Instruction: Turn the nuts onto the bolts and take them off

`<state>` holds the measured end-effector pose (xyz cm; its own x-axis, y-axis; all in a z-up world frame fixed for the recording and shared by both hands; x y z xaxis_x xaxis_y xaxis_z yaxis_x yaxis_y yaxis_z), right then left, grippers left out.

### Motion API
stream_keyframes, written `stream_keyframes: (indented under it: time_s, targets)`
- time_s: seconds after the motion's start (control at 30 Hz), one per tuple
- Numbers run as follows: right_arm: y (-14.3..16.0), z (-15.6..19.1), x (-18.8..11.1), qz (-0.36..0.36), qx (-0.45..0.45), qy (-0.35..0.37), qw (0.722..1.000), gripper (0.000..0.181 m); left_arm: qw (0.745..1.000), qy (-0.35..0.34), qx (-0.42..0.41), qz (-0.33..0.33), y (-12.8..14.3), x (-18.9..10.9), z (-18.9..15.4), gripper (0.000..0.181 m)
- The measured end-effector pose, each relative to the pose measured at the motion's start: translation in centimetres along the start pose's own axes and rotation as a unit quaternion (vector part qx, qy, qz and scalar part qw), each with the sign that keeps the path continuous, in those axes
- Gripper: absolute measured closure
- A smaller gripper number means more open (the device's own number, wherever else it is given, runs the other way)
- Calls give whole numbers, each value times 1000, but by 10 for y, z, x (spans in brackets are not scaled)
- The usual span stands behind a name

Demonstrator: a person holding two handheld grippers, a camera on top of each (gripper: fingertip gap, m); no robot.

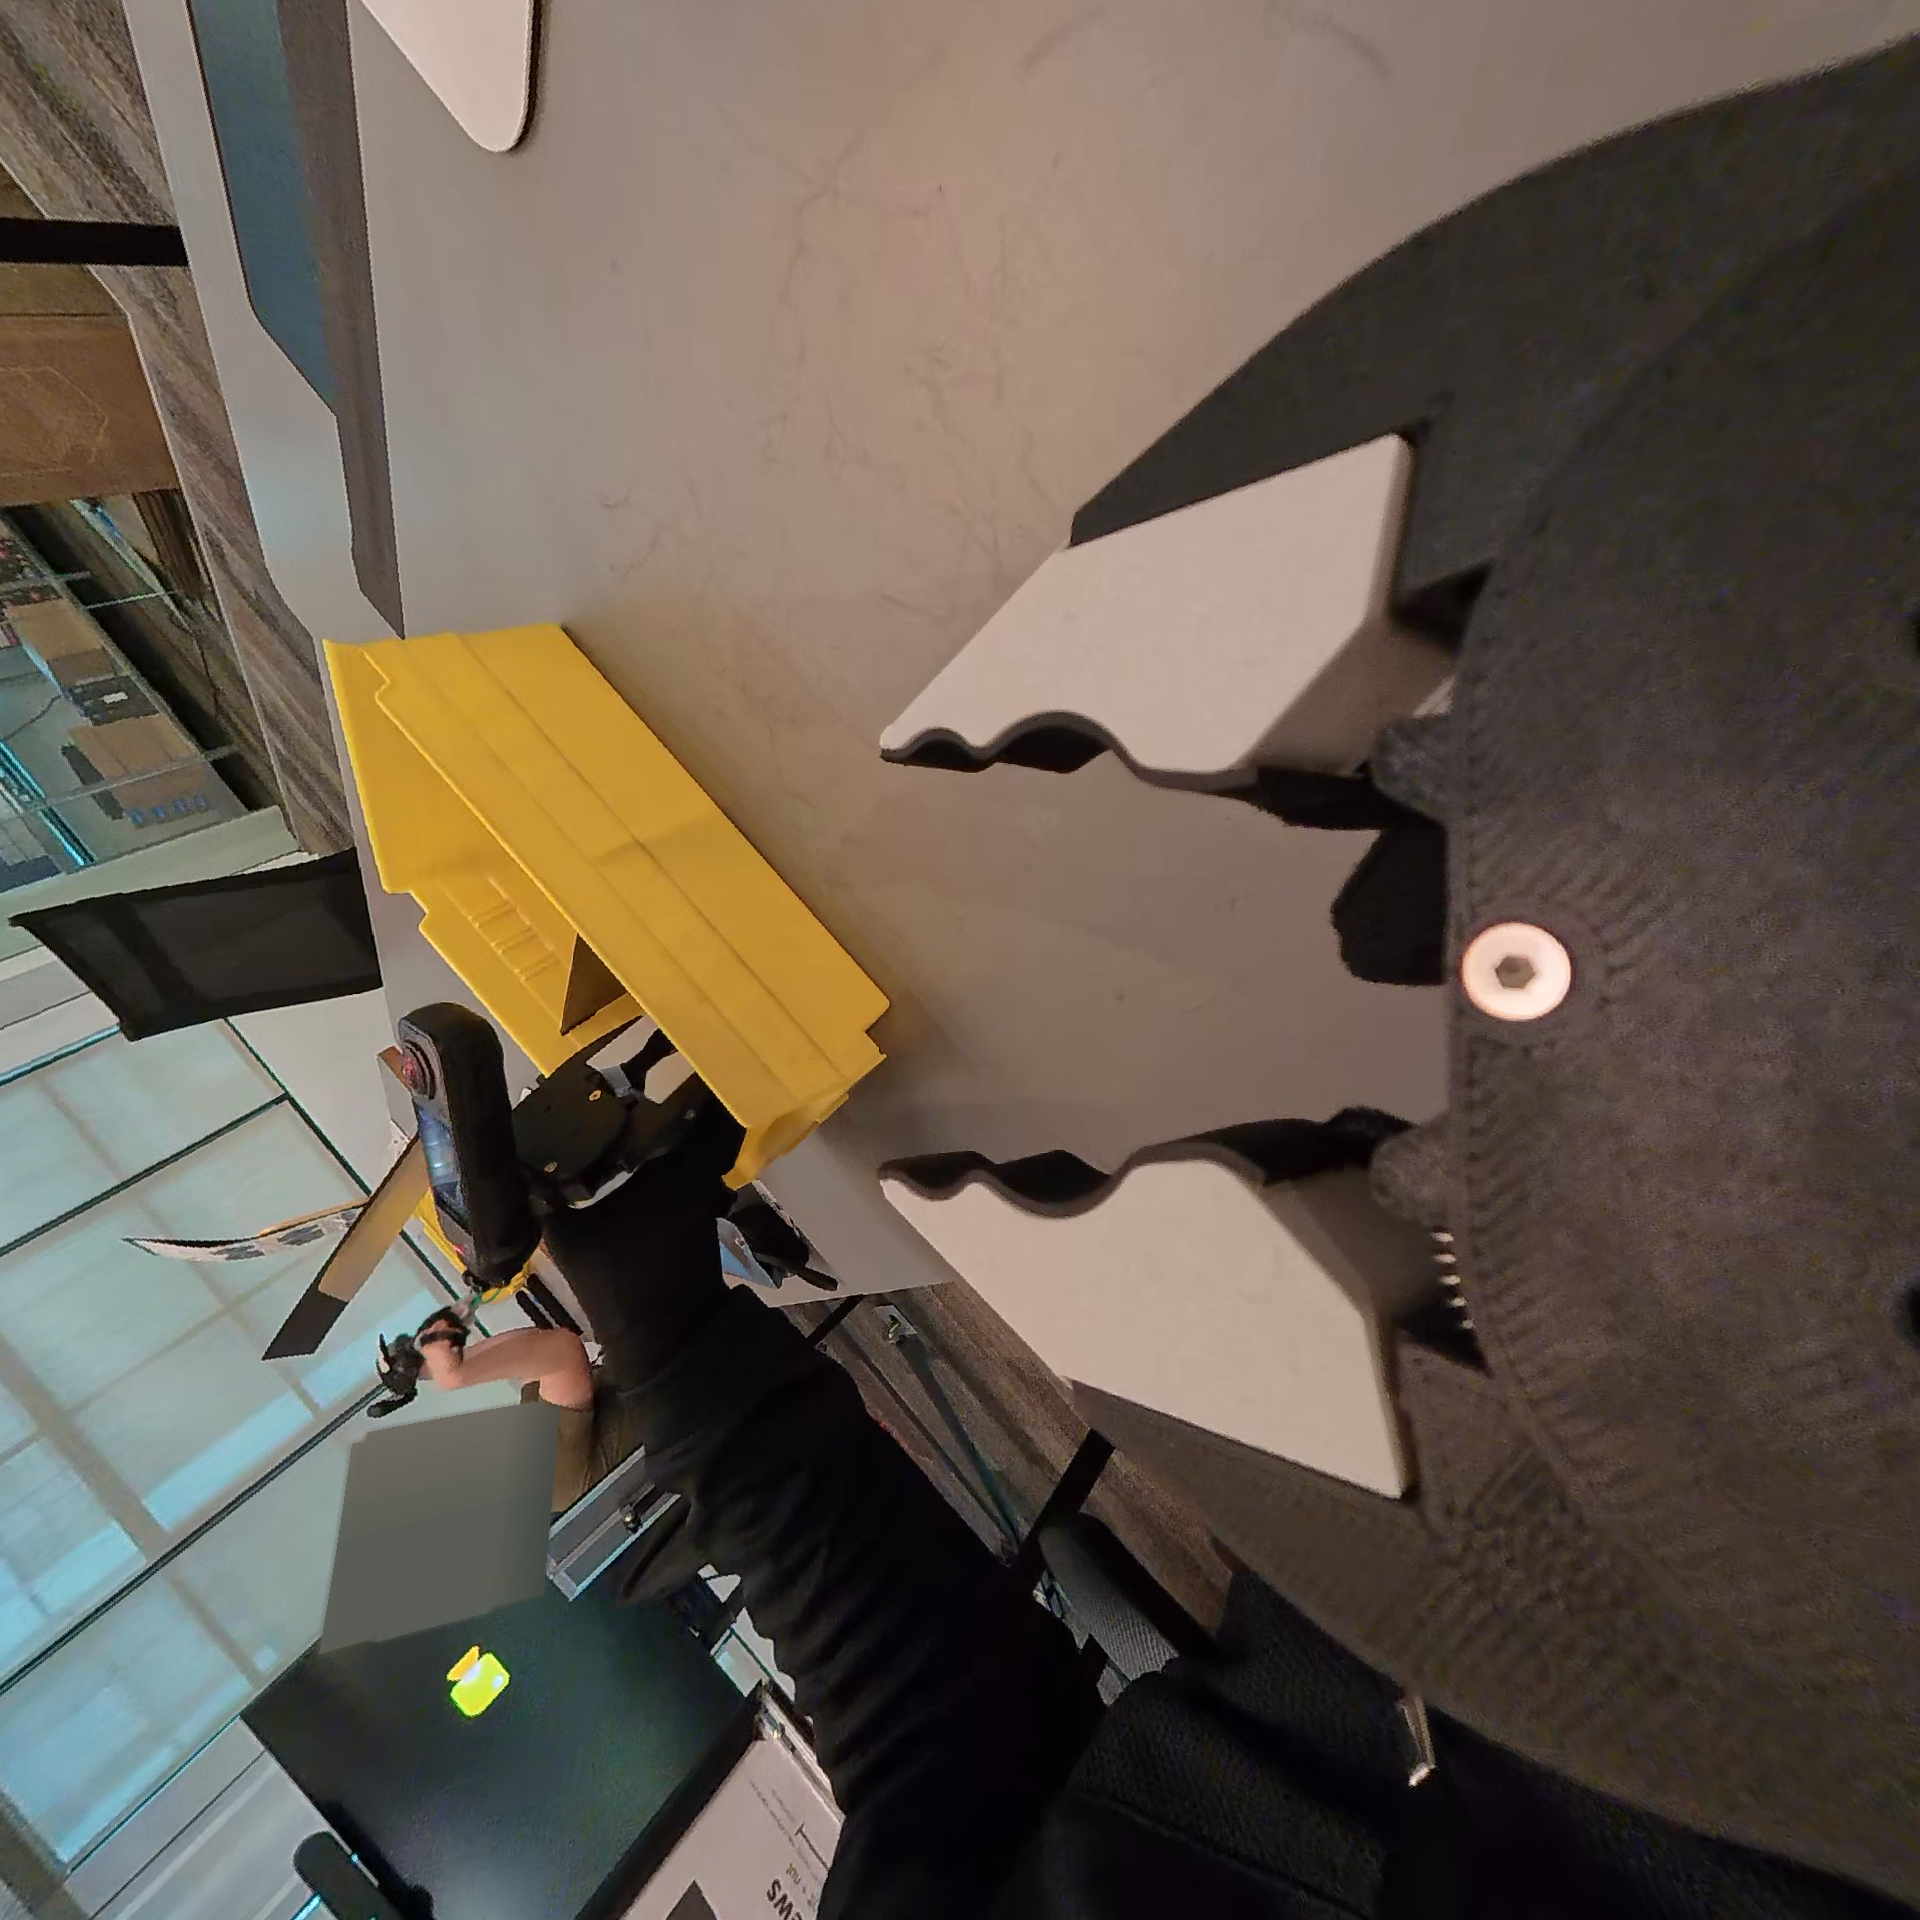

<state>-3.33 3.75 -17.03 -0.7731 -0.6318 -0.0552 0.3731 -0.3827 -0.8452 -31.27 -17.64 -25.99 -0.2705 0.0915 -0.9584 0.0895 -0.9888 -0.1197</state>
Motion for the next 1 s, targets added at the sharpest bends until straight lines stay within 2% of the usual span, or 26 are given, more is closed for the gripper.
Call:
stream_keyframes:
  time_s: [0.43, 0.53, 0.67, 0.83, 0.9, 1.0]
  targets:
    - [1, 0, 1, 2, 2, 0, 1000, 108, 1000, -11, 7, -24, 0, -2, 2, 165]
    - [1, -1, 1, 2, 3, 1, 1000, 108, 999, -22, -6, -44, -3, -20, 7, 165]
    - [1, -2, 1, 0, 3, 3, 1000, 108, 995, -49, -1, -85, -15, -71, 8, 165]
    - [-2, -2, -2, -7, 0, 9, 1000, 109, 984, -43, 56, -166, -49, -140, -32, 165]
    - [-3, -2, -5, -13, 1, 11, 1000, 110, 977, -35, 90, -188, -63, -154, -58, 165]
    - [-5, -4, -9, -22, 2, 16, 1000, 112, 968, 5, 142, -206, -84, -154, -110, 165]
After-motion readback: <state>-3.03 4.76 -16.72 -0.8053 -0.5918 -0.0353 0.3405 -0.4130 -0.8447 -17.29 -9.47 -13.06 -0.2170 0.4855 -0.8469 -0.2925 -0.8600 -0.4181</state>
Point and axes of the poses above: each gripper's, where its closed fingertips meet, x out along the fingers, y out of its underside, z = x × y across the jaws, the point moved 6 cm from there along -x, back along the fingers, and after that the axes turned 14 degrees about -y, right-handed, at the moved point
